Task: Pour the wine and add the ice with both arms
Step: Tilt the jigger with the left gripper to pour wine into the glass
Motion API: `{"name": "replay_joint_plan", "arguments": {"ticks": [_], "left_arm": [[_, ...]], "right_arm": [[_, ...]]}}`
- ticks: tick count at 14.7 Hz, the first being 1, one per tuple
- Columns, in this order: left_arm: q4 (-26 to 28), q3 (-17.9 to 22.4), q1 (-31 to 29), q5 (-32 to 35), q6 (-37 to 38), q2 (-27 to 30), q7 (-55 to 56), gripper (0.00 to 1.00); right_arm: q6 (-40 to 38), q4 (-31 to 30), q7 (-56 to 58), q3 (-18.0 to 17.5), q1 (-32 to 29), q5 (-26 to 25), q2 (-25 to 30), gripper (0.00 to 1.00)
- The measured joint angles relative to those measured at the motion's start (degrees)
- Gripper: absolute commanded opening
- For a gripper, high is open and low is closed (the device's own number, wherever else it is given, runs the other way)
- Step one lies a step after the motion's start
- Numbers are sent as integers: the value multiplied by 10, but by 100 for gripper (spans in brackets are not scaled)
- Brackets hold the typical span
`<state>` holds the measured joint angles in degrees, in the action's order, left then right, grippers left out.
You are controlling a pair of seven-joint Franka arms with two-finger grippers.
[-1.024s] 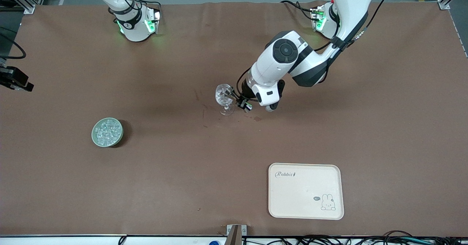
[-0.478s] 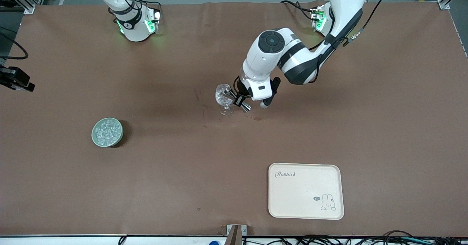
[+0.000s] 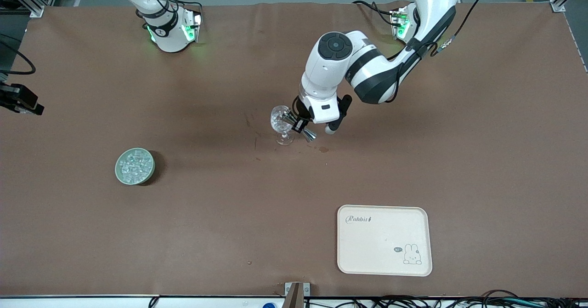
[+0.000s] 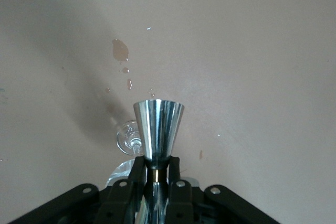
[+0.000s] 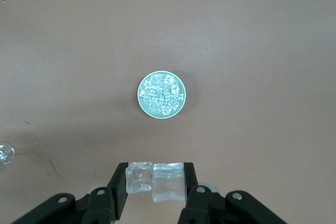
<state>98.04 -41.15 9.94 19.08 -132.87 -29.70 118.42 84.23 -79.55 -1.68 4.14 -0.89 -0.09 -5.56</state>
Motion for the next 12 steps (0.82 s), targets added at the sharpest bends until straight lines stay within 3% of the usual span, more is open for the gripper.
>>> {"name": "replay_joint_plan", "arguments": {"ticks": [6, 12], "left_arm": [[0, -4, 7, 71, 17, 0, 42, 0], [-1, -11, 14, 92, 39, 0, 43, 0]], "right_arm": [[0, 0, 0, 0, 0, 0, 0, 2], [0, 0, 0, -1, 0, 0, -1, 2]]}}
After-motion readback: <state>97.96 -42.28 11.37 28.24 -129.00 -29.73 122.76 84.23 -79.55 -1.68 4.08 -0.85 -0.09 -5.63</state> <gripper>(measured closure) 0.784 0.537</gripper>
